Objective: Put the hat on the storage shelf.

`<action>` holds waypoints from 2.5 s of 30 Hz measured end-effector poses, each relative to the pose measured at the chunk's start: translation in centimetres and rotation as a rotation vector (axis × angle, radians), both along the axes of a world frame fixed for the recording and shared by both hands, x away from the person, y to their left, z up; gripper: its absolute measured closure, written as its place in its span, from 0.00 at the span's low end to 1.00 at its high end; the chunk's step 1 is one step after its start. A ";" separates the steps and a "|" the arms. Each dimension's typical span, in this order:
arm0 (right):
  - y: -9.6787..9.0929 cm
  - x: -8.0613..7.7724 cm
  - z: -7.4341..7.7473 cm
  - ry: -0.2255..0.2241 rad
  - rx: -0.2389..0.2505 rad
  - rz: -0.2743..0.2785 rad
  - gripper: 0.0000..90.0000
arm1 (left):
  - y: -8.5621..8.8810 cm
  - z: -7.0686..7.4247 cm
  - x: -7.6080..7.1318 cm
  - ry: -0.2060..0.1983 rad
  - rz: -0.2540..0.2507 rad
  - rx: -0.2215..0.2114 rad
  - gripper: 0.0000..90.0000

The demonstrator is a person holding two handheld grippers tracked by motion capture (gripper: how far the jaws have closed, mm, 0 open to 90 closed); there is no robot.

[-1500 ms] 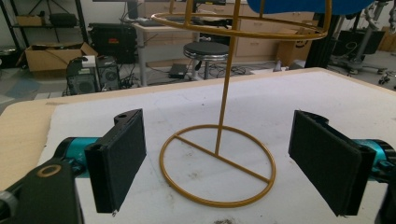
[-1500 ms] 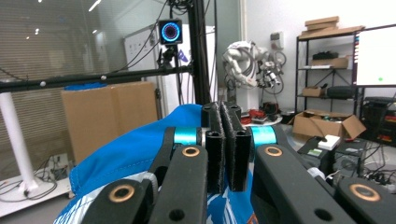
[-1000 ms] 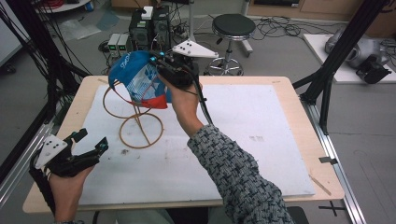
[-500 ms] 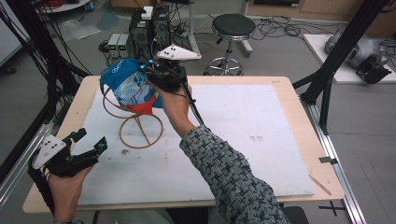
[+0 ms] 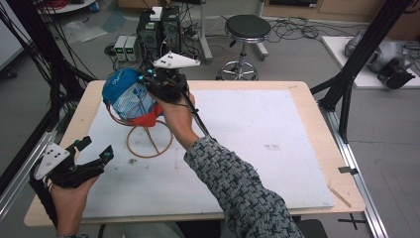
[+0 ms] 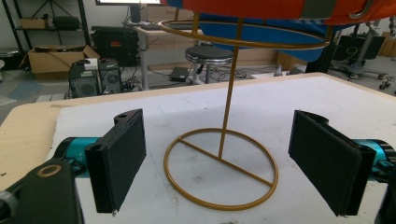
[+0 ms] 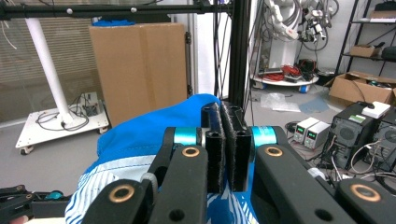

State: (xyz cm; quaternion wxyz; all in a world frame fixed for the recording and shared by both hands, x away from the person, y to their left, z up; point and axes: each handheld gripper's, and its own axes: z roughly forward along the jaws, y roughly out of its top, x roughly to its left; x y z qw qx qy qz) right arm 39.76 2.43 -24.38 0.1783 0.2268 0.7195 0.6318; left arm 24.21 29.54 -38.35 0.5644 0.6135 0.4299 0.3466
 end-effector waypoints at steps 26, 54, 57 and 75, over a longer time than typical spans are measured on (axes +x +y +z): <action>2.6 -1.5 -0.4 -0.077 -0.152 0.013 0.98 | 0.0 0.0 0.0 0.001 -0.002 -0.002 0.21; 1.9 -2.3 -0.2 -0.154 -0.189 -0.044 0.70 | 0.0 0.1 0.0 -0.004 -0.008 -0.006 0.21; 1.1 -2.1 -0.1 -0.155 -0.185 -0.057 0.69 | 0.0 0.1 0.0 -0.002 -0.007 -0.006 0.21; -5.6 -0.1 2.0 -0.140 -0.079 -0.200 0.54 | -0.1 0.0 0.1 0.002 -0.007 -0.004 0.21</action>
